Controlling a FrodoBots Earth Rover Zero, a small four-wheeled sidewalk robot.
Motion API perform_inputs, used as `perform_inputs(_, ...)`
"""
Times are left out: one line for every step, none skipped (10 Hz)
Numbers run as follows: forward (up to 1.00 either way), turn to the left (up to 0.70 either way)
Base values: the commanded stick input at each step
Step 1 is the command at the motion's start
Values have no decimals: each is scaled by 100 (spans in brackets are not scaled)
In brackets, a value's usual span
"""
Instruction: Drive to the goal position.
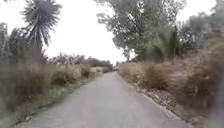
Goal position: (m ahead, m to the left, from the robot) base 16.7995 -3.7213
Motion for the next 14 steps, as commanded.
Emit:
perform_inputs(70,0)
perform_inputs(70,0)
perform_inputs(70,11)
perform_inputs(70,20)
perform_inputs(70,28)
perform_inputs(70,26)
perform_inputs(70,16)
perform_inputs(70,6)
perform_inputs(70,0)
perform_inputs(70,0)
perform_inputs(70,0)
perform_inputs(70,0)
perform_inputs(70,0)
perform_inputs(70,0)
